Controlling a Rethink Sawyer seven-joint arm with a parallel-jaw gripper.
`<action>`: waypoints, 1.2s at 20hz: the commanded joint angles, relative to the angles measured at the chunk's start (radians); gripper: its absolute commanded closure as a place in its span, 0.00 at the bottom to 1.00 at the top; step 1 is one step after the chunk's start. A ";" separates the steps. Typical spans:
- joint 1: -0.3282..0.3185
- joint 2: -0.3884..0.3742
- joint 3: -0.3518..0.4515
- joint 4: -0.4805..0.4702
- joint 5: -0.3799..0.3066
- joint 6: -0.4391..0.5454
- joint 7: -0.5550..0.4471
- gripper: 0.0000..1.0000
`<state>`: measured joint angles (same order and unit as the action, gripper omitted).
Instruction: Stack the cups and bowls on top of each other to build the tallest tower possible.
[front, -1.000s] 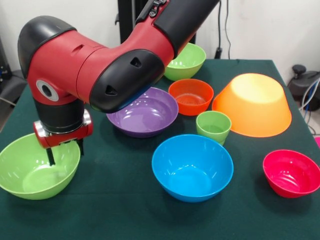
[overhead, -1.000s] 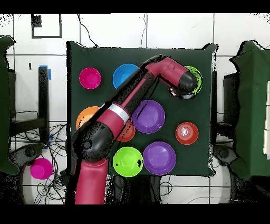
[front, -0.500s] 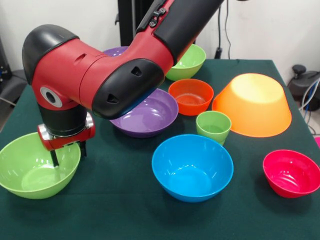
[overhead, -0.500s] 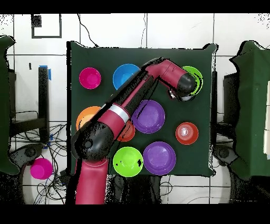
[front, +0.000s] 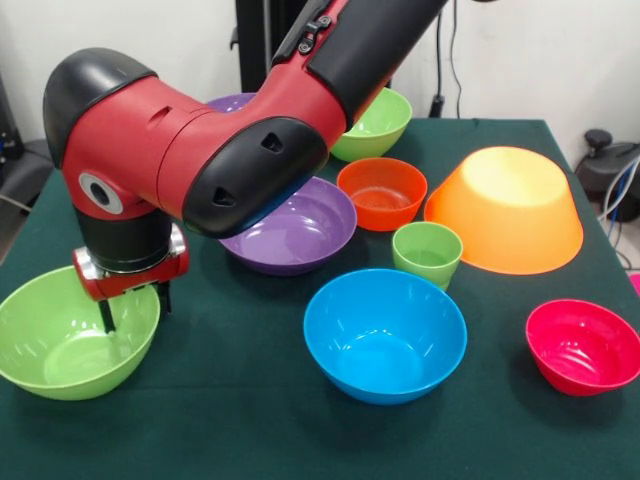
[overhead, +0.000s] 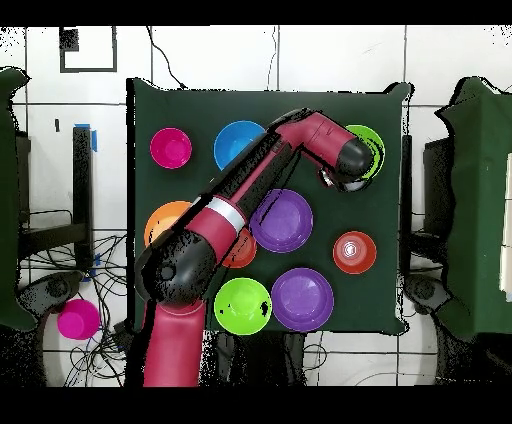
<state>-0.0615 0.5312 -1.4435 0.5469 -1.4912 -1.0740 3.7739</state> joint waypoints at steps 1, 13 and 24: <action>-0.042 0.018 0.063 -0.135 0.025 -0.014 0.094 0.00; -0.043 0.010 0.026 -0.109 0.032 -0.037 0.166 0.00; -0.028 0.000 0.046 -0.071 0.065 -0.026 0.182 0.00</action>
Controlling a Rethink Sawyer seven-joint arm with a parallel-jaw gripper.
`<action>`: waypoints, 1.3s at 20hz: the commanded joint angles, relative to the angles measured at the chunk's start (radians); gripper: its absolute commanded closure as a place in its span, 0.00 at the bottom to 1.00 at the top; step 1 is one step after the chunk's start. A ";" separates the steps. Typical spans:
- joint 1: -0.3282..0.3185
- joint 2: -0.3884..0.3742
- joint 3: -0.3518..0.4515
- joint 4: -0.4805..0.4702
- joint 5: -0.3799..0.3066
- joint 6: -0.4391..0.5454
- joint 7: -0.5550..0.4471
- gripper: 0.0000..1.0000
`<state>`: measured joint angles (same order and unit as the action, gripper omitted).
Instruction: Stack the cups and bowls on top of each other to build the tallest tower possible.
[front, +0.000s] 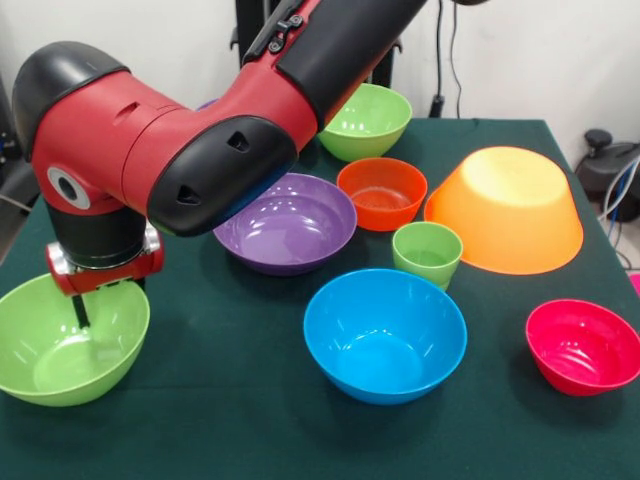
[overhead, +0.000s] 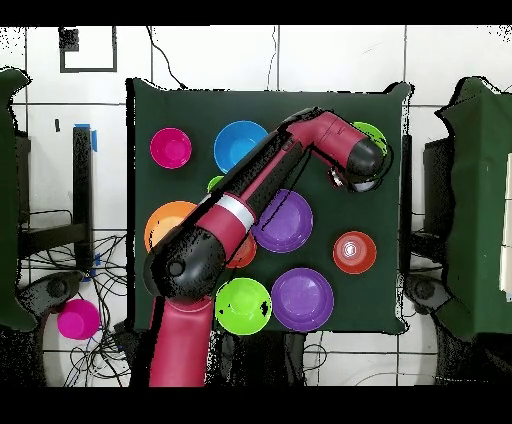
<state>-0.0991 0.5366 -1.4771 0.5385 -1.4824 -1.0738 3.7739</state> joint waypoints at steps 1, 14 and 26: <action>0.018 -0.003 0.083 -0.055 0.054 -0.039 0.175 0.00; 0.105 -0.024 0.104 0.054 0.074 -0.050 0.218 0.00; 0.128 -0.021 0.093 0.073 0.072 -0.038 0.262 1.00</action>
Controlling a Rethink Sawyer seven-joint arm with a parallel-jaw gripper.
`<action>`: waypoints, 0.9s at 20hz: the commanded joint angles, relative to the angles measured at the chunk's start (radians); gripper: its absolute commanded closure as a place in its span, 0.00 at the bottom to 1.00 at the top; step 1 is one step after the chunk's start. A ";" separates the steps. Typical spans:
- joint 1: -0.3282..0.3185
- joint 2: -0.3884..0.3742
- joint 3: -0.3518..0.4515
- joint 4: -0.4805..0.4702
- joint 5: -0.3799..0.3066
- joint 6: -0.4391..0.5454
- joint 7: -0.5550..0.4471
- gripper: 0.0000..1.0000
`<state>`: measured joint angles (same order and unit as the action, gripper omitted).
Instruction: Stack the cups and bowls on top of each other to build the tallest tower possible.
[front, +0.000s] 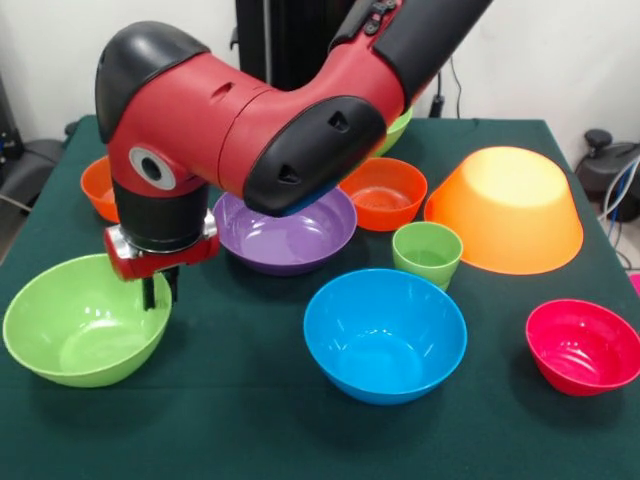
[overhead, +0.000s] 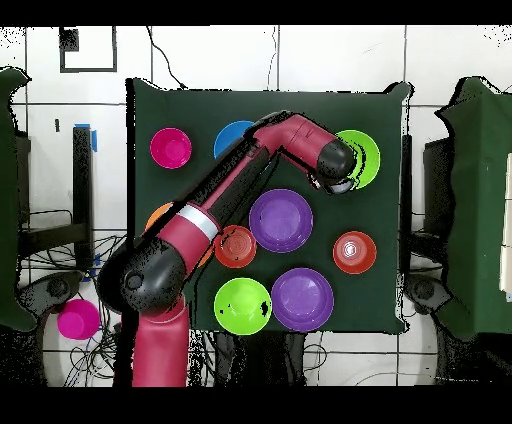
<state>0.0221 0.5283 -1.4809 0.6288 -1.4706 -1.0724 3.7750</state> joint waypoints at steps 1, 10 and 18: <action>0.005 -0.011 0.093 -0.019 0.060 -0.039 0.263 1.00; -0.015 -0.005 0.088 -0.040 0.063 -0.038 0.281 1.00; -0.017 -0.020 0.080 -0.004 0.069 -0.034 0.324 1.00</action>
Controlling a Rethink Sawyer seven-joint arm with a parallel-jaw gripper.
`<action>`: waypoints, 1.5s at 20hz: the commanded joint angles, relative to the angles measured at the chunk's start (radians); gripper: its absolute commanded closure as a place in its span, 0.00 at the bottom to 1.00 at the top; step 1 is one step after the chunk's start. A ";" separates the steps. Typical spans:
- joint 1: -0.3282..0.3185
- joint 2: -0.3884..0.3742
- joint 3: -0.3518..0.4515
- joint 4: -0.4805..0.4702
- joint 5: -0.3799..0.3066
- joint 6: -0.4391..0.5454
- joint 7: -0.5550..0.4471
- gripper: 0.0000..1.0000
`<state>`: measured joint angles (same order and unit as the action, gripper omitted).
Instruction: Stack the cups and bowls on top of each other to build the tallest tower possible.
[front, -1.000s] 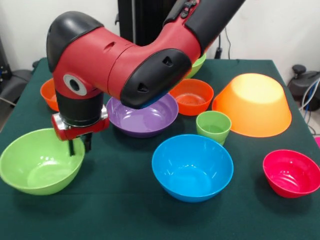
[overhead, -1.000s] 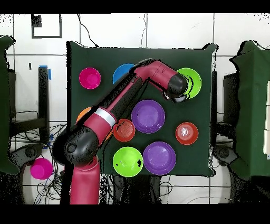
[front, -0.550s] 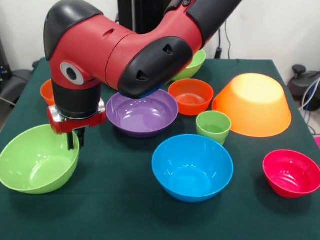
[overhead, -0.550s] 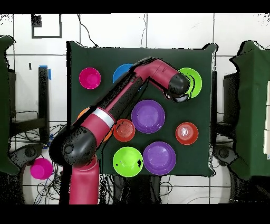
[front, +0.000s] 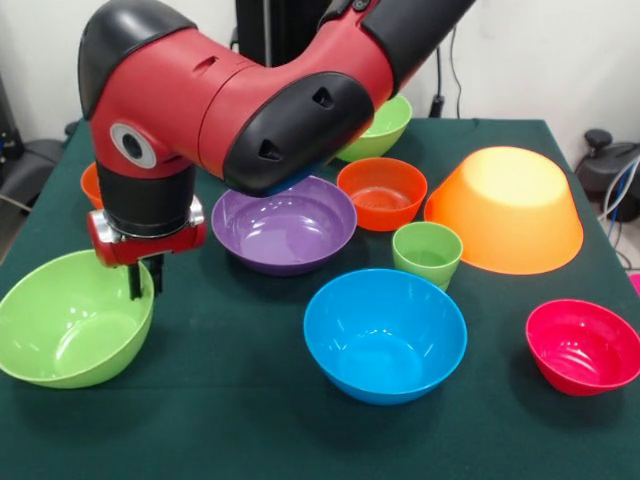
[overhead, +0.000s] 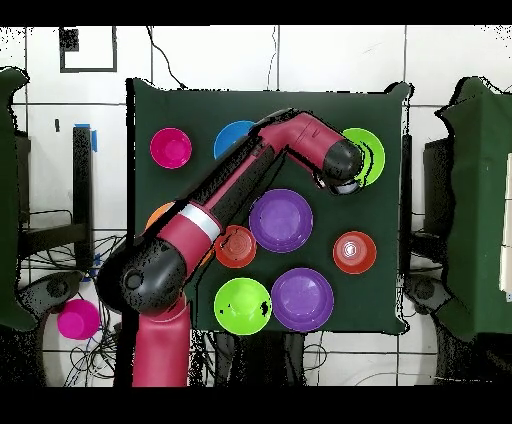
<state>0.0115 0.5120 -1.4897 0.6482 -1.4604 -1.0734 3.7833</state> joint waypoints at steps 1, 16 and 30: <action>0.000 -0.013 0.085 -0.006 0.059 -0.038 0.329 1.00; 0.014 -0.163 0.045 0.102 0.003 -0.231 0.355 1.00; 0.012 -0.195 0.033 0.146 0.011 -0.273 0.336 1.00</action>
<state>0.0176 0.3254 -1.5418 0.7959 -1.4552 -1.2953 3.8499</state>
